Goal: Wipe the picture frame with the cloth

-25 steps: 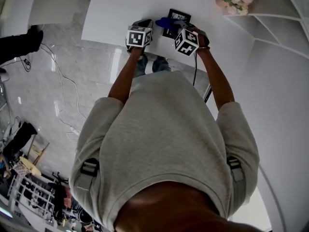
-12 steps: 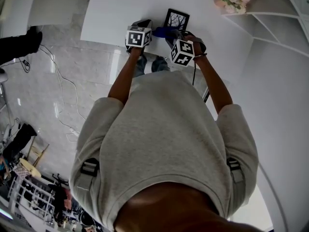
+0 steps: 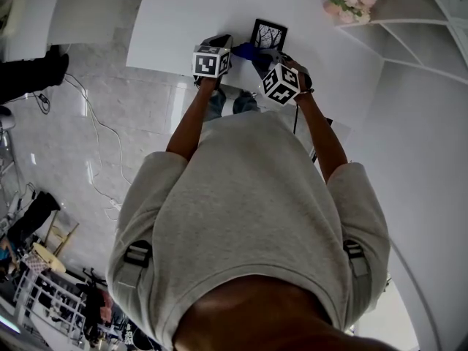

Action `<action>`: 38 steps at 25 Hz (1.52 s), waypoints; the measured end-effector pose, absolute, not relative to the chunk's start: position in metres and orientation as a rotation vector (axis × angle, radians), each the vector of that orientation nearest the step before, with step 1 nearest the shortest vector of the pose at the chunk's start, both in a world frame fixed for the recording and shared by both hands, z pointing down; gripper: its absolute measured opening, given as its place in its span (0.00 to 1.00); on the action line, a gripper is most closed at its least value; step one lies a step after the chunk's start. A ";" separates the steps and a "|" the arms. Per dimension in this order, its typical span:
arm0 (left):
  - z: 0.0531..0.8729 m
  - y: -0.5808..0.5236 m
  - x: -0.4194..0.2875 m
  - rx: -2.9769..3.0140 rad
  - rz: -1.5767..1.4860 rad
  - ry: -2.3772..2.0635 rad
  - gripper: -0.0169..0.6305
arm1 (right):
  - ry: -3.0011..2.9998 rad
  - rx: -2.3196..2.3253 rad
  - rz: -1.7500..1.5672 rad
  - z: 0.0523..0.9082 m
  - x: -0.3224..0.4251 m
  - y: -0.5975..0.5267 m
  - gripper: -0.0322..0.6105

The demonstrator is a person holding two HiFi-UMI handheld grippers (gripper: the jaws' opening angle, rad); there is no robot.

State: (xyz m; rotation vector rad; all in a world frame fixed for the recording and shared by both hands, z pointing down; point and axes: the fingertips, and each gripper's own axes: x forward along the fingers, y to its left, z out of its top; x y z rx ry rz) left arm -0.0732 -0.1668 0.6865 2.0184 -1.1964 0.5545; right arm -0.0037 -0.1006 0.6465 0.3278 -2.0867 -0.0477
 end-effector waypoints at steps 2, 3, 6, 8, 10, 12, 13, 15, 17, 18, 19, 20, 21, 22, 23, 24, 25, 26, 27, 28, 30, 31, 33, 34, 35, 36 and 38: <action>0.680 -0.169 -0.074 2.033 0.551 -1.201 0.05 | -2.124 0.414 0.017 0.641 -0.001 -0.110 0.15; 0.676 -0.170 -0.074 2.041 0.550 -1.203 0.05 | -2.141 0.458 0.046 0.637 0.000 -0.115 0.15; 0.661 -0.174 -0.075 2.065 0.543 -1.208 0.05 | -2.193 0.600 0.133 0.623 0.005 -0.134 0.14; 0.652 -0.175 -0.072 2.083 0.531 -1.207 0.05 | -2.231 0.709 0.200 0.612 0.009 -0.146 0.15; 0.642 -0.174 -0.069 2.103 0.518 -1.201 0.05 | -2.263 0.830 0.271 0.597 0.015 -0.158 0.15; 0.631 -0.173 -0.067 2.120 0.503 -1.198 0.05 | -2.291 0.941 0.316 0.582 0.022 -0.167 0.15; 0.625 -0.174 -0.067 2.127 0.493 -1.201 0.05 | -2.305 0.988 0.325 0.577 0.025 -0.171 0.15; 0.615 -0.175 -0.068 2.135 0.470 -1.211 0.05 | -2.326 1.064 0.341 0.567 0.032 -0.177 0.14; 0.607 -0.178 -0.069 2.145 0.452 -1.221 0.05 | -2.337 1.124 0.358 0.560 0.039 -0.182 0.14; 0.602 -0.181 -0.070 2.152 0.445 -1.228 0.05 | -2.341 1.150 0.368 0.557 0.042 -0.185 0.15; 0.598 -0.184 -0.071 2.160 0.436 -1.236 0.05 | -2.344 1.173 0.378 0.555 0.044 -0.187 0.14; 0.594 -0.186 -0.073 2.166 0.428 -1.245 0.05 | -2.346 1.194 0.387 0.553 0.046 -0.187 0.14; 0.589 -0.189 -0.074 2.172 0.419 -1.252 0.05 | -2.345 1.211 0.394 0.552 0.049 -0.188 0.15; 0.584 -0.192 -0.074 2.179 0.411 -1.259 0.05 | -2.344 1.225 0.397 0.551 0.051 -0.188 0.14; 0.579 -0.195 -0.075 2.188 0.403 -1.264 0.05 | -2.345 1.237 0.398 0.549 0.053 -0.189 0.14; 0.574 -0.198 -0.075 2.198 0.396 -1.267 0.05 | -2.347 1.248 0.398 0.546 0.055 -0.190 0.14; 0.569 -0.201 -0.075 2.211 0.389 -1.269 0.05 | -2.350 1.258 0.396 0.541 0.056 -0.191 0.14; 0.563 -0.204 -0.075 2.223 0.382 -1.272 0.05 | -2.354 1.268 0.389 0.536 0.058 -0.191 0.15; 0.557 -0.207 -0.075 2.237 0.370 -1.275 0.05 | -2.358 1.280 0.376 0.530 0.059 -0.192 0.14; 0.550 -0.210 -0.075 2.250 0.355 -1.279 0.05 | -2.362 1.294 0.360 0.522 0.061 -0.193 0.15; 0.538 -0.216 -0.077 2.276 0.327 -1.289 0.05 | -2.369 1.328 0.329 0.507 0.064 -0.196 0.15; 0.532 -0.219 -0.078 2.287 0.315 -1.293 0.05 | -2.372 1.347 0.315 0.500 0.067 -0.197 0.14; 0.520 -0.225 -0.080 2.306 0.290 -1.305 0.05 | -2.379 1.390 0.291 0.485 0.074 -0.199 0.14; 0.514 -0.228 -0.081 2.314 0.277 -1.312 0.05 | -2.383 1.411 0.280 0.478 0.078 -0.201 0.14; 0.508 -0.232 -0.081 2.322 0.262 -1.320 0.05 | -2.388 1.431 0.269 0.471 0.081 -0.203 0.14; 0.502 -0.236 -0.082 2.331 0.247 -1.326 0.05 | -2.391 1.451 0.257 0.465 0.085 -0.206 0.14; 0.491 -0.241 -0.083 2.351 0.221 -1.336 0.05 | -2.397 1.489 0.233 0.455 0.091 -0.209 0.15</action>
